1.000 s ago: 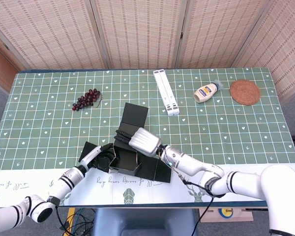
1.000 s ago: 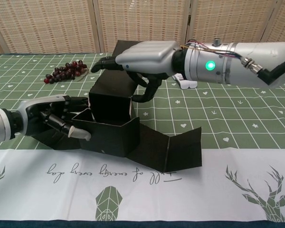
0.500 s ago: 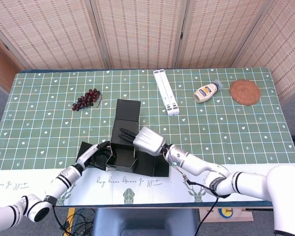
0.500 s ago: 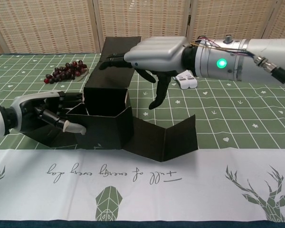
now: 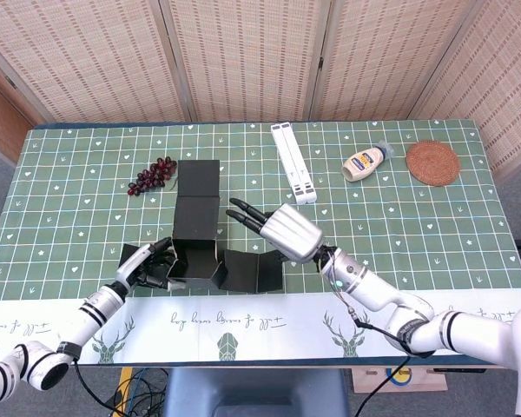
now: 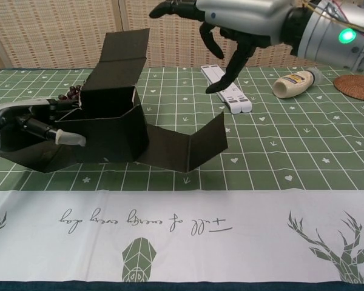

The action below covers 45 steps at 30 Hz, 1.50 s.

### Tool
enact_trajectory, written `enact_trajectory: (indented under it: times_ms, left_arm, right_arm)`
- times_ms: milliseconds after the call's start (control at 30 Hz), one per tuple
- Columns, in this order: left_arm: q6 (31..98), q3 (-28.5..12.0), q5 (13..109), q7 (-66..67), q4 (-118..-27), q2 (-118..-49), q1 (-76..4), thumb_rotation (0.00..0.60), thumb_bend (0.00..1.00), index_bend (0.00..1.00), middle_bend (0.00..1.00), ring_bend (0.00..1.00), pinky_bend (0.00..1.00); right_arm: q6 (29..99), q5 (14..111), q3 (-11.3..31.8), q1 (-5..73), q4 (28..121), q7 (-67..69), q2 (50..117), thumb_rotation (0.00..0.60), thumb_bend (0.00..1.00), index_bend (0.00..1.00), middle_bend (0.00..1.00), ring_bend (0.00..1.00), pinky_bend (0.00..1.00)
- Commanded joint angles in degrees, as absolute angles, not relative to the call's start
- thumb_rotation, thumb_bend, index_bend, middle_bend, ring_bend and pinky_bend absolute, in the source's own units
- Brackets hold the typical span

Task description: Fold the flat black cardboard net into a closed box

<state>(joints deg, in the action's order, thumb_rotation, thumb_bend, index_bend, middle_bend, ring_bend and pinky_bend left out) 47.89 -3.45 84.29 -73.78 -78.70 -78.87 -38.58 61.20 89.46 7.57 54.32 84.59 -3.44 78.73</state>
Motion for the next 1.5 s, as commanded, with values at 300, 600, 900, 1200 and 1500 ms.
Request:
enact_trajectory:
  times_ms: [300,600,900,1200,1500]
  left_arm:
    - [47.93,-4.26,86.63,-88.84,-78.80,-71.51,-39.32,0.600,0.12,0.23,0.22,0.39,0.50]
    - [48.12,-3.14,90.43,-100.95,-79.48,-67.29,-41.24,0.600,0.12,0.23,0.22,0.39,0.49]
    - [49.71,-1.02,94.62,-110.21,-80.10,-64.83,-43.60,0.600,0.12,0.22,0.22,0.39,0.49]
    - [51.01,2.35,97.75,-112.43,-79.40,-63.90,-45.43,0.600,0.12,0.22,0.22,0.39,0.49]
    - [52.02,4.77,98.71,-108.90,-77.49,-65.11,-46.45,0.600,0.12,0.22,0.22,0.39,0.49]
  right_arm:
    - [67.57,90.86,7.17,49.31,83.51,2.76,79.18,0.600,0.00,0.00,0.00,0.66,1.00]
    - [71.38,91.64,8.43,48.29,77.81,3.56,86.70,0.600,0.00,0.00,0.00,0.66,1.00]
    - [76.98,93.06,11.16,49.24,68.44,1.86,98.18,0.600,0.00,0.00,0.00,0.66,1.00]
    - [81.65,95.53,13.03,51.58,60.60,2.61,105.82,0.600,0.06,0.00,0.00,0.66,1.00]
    - [81.15,97.03,13.71,53.96,61.54,0.54,105.77,0.600,0.08,0.00,0.00,0.66,1.00]
